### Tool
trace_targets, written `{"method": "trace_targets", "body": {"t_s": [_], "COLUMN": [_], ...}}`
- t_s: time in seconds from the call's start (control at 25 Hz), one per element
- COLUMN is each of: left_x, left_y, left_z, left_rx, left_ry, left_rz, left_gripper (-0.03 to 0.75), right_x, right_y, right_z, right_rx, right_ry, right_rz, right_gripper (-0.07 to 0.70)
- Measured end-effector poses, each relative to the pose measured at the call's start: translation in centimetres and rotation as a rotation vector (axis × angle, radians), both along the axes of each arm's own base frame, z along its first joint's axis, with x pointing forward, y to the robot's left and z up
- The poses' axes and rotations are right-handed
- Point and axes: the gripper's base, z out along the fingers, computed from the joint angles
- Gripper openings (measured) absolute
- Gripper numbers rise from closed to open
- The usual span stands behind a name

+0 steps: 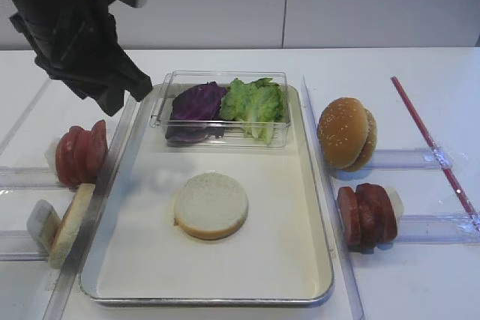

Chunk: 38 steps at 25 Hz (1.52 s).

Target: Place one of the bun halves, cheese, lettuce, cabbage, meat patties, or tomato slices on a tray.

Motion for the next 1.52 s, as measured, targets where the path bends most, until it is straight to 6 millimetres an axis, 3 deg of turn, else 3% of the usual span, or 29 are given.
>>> {"method": "trace_targets", "body": {"t_s": [0.2,0.4,0.68,0.84,1.0,1.52], "left_x": [-0.3,-0.4,-3.0,-5.7,-9.1,-19.4], "left_y": [2.8,7.4,12.5,13.0,13.0,13.1], "left_z": [1.3,2.6,6.1,8.0,8.1,4.6], "left_rx": [0.027,0.042,-0.023,-0.075,-0.115,-0.215], "left_ry": [-0.005,-0.003,-0.094,-0.159,-0.22,-0.368], "left_rz": [0.077,0.191,0.344,0.363,0.35,0.326], "left_gripper": [0.344,0.344,0.344,0.344,0.344,0.344], "right_x": [0.0,0.0,0.0,0.0,0.0,0.0], "right_y": [0.0,0.0,0.0,0.0,0.0,0.0], "right_z": [0.0,0.0,0.0,0.0,0.0,0.0], "right_rx": [0.0,0.0,0.0,0.0,0.0,0.0], "right_ry": [0.0,0.0,0.0,0.0,0.0,0.0], "right_rz": [0.0,0.0,0.0,0.0,0.0,0.0], "right_gripper": [0.463,0.463,0.463,0.463,0.463,0.463]}}
